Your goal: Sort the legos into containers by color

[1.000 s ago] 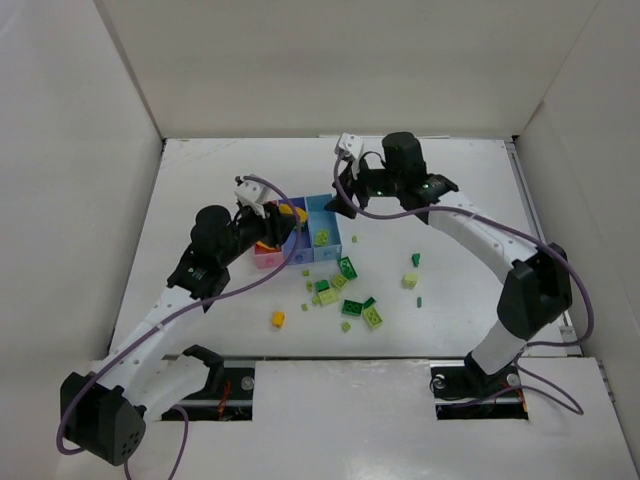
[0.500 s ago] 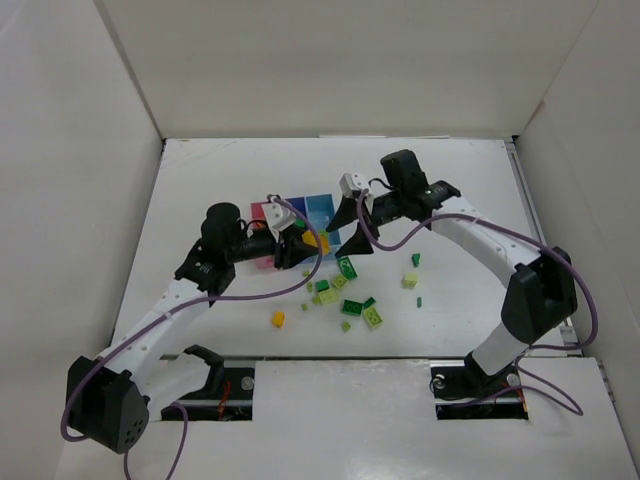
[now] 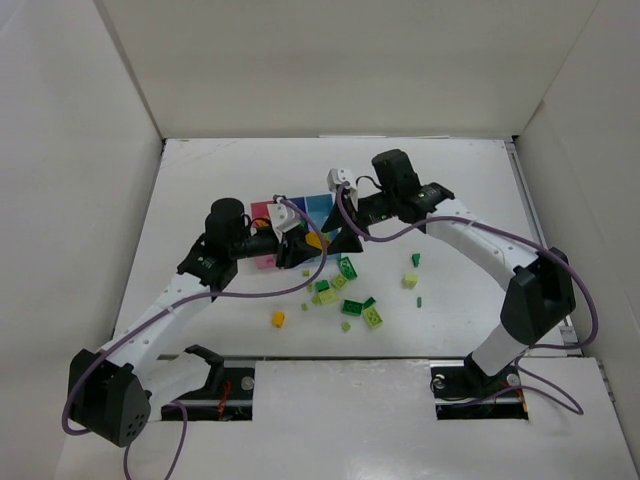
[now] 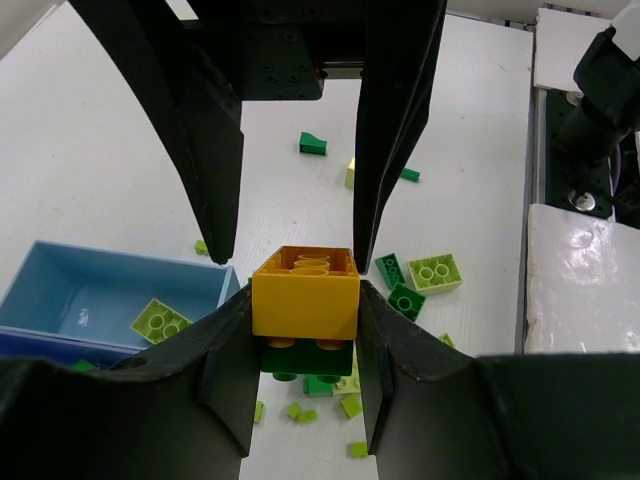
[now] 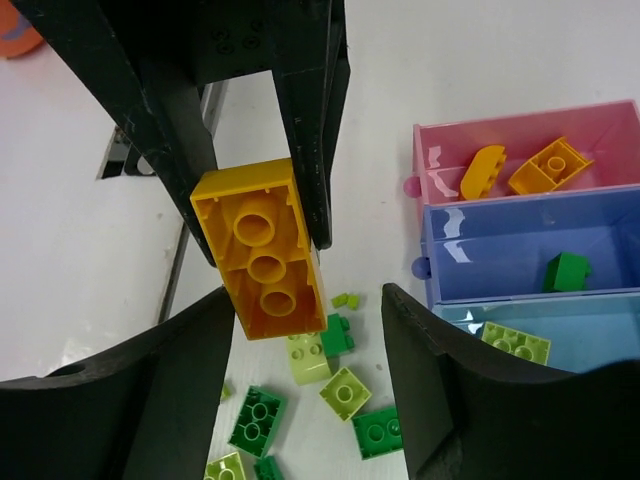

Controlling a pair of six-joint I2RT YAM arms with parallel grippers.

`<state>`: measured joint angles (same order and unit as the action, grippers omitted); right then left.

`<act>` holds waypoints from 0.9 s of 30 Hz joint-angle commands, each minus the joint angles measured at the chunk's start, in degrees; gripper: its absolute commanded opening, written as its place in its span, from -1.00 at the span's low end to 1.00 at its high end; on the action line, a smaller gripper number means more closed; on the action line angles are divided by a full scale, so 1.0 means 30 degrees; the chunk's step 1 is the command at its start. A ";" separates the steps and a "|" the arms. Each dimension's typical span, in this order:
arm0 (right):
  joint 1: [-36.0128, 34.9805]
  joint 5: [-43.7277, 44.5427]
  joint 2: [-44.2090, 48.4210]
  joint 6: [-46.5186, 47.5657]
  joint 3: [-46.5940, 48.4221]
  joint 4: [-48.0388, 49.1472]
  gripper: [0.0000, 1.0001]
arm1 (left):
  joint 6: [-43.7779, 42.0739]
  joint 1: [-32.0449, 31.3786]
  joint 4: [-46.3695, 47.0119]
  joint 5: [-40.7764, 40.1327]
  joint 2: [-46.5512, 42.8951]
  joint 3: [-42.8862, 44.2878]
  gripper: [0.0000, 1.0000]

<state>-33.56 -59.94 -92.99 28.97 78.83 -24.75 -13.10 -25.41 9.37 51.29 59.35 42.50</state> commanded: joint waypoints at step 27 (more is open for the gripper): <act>-0.0063 -0.1377 -0.0353 -0.1569 0.1967 0.0780 -1.00 | -0.0175 -0.0085 0.1036 0.1273 -0.0563 0.0777 0.41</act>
<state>-34.59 -62.00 -94.35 25.67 82.08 -24.93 -14.17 -25.47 9.13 52.84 59.46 43.29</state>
